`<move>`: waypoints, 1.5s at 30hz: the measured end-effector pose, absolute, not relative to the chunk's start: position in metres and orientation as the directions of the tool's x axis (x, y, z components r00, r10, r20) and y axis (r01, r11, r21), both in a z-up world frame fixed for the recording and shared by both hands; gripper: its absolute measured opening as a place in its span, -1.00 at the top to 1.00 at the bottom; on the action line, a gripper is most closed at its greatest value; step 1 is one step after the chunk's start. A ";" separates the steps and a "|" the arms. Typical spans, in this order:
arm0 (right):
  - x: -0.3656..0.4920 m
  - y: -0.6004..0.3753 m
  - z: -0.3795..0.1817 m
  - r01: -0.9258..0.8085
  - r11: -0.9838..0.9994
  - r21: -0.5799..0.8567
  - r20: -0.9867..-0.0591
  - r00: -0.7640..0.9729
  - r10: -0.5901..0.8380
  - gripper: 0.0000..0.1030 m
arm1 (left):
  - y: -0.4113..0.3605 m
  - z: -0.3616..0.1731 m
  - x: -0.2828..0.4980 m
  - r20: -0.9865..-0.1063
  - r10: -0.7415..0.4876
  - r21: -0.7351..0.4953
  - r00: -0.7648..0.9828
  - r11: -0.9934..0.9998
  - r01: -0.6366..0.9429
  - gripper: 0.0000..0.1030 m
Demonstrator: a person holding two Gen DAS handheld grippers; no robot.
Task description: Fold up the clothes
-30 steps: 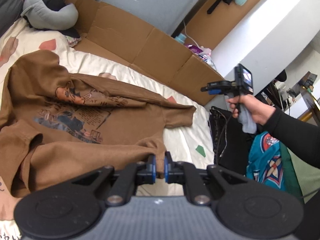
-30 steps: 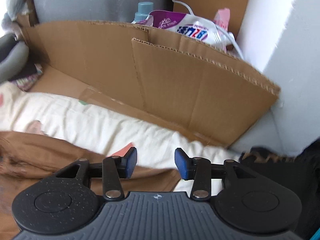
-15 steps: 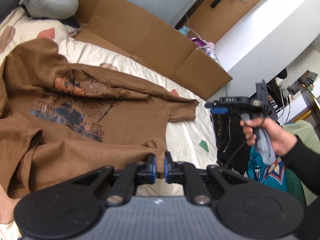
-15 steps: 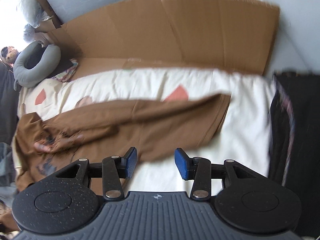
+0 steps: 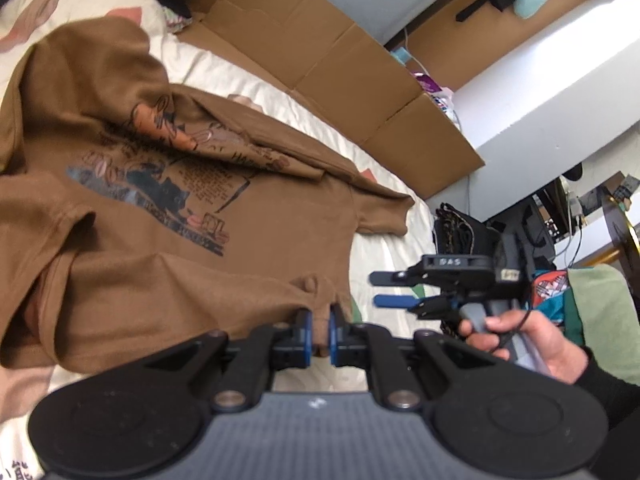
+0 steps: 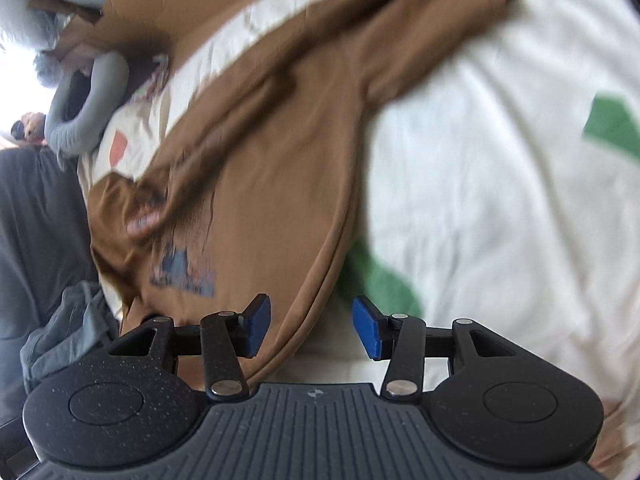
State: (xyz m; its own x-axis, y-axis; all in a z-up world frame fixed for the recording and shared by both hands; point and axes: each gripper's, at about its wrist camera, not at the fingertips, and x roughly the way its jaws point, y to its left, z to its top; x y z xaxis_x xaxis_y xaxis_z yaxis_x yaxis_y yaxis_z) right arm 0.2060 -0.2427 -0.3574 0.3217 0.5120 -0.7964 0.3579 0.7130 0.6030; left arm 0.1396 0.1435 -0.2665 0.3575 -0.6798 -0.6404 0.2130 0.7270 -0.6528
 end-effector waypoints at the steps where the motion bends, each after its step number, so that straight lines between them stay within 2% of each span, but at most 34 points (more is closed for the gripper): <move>1: 0.204 -0.238 -0.363 0.369 0.700 0.612 -0.791 0.311 0.527 -0.09 | 0.145 -0.269 0.139 -0.638 -0.683 -0.658 0.355 0.723 0.208 0.84; 6: 0.194 -0.213 -0.384 0.406 0.638 0.655 -0.753 0.277 0.596 -0.14 | 0.147 -0.283 0.137 -0.641 -0.674 -0.670 0.367 0.725 0.161 0.83; 9: 0.190 -0.198 -0.396 0.411 0.614 0.674 -0.732 0.264 0.628 -0.14 | 0.149 -0.290 0.137 -0.682 -0.623 -0.638 0.383 0.763 0.107 0.71; 14: 0.189 -0.185 -0.403 0.394 0.613 0.685 -0.724 0.270 0.635 -0.14 | 0.172 -0.294 0.137 -0.747 -0.511 -0.552 0.425 0.833 0.033 0.04; 16: 0.189 -0.185 -0.404 0.394 0.604 0.692 -0.717 0.281 0.638 -0.14 | 0.182 -0.294 0.139 -0.758 -0.476 -0.528 0.446 0.849 0.009 -0.12; 18: 0.190 -0.185 -0.407 0.397 0.591 0.702 -0.707 0.292 0.644 -0.14 | 0.190 -0.292 0.142 -0.770 -0.441 -0.499 0.462 0.866 -0.005 -0.17; 20: 0.192 -0.185 -0.409 0.399 0.573 0.716 -0.693 0.307 0.653 -0.15 | 0.197 -0.290 0.147 -0.774 -0.409 -0.474 0.483 0.881 -0.014 -0.38; 22: 0.195 -0.183 -0.414 0.403 0.563 0.722 -0.686 0.312 0.657 -0.14 | 0.204 -0.287 0.154 -0.779 -0.368 -0.441 0.508 0.897 -0.025 -0.43; 28: 0.195 -0.179 -0.422 0.394 0.534 0.748 -0.657 0.333 0.676 -0.14 | 0.227 -0.306 0.183 -0.795 -0.254 -0.396 0.550 0.905 -0.153 -0.50; 37: 0.189 -0.172 -0.423 0.364 0.532 0.765 -0.640 0.333 0.693 -0.13 | 0.242 -0.330 0.208 -0.830 -0.073 -0.322 0.553 0.872 -0.369 -0.49; 42: 0.188 -0.167 -0.423 0.346 0.544 0.765 -0.642 0.331 0.692 -0.13 | 0.253 -0.344 0.216 -0.858 -0.038 -0.348 0.513 0.777 -0.525 -0.37; 45: 0.187 -0.167 -0.423 0.345 0.545 0.764 -0.642 0.331 0.691 -0.10 | 0.257 -0.351 0.217 -0.871 -0.019 -0.344 0.491 0.737 -0.582 0.00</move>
